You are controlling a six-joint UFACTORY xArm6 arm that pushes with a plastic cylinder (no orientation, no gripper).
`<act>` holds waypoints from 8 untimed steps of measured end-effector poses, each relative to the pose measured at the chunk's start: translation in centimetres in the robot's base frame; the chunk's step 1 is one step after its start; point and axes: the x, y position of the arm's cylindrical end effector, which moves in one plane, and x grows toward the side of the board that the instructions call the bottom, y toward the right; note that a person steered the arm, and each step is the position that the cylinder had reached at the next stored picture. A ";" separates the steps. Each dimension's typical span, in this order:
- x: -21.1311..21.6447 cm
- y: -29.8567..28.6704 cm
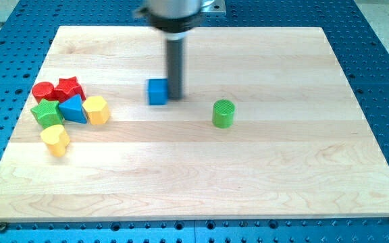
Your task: Slide the green circle to the left
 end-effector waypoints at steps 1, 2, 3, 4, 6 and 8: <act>1.0 -2.4; -0.1 8.4; -0.7 19.5; 5.9 14.7; 13.8 5.8; 6.7 13.9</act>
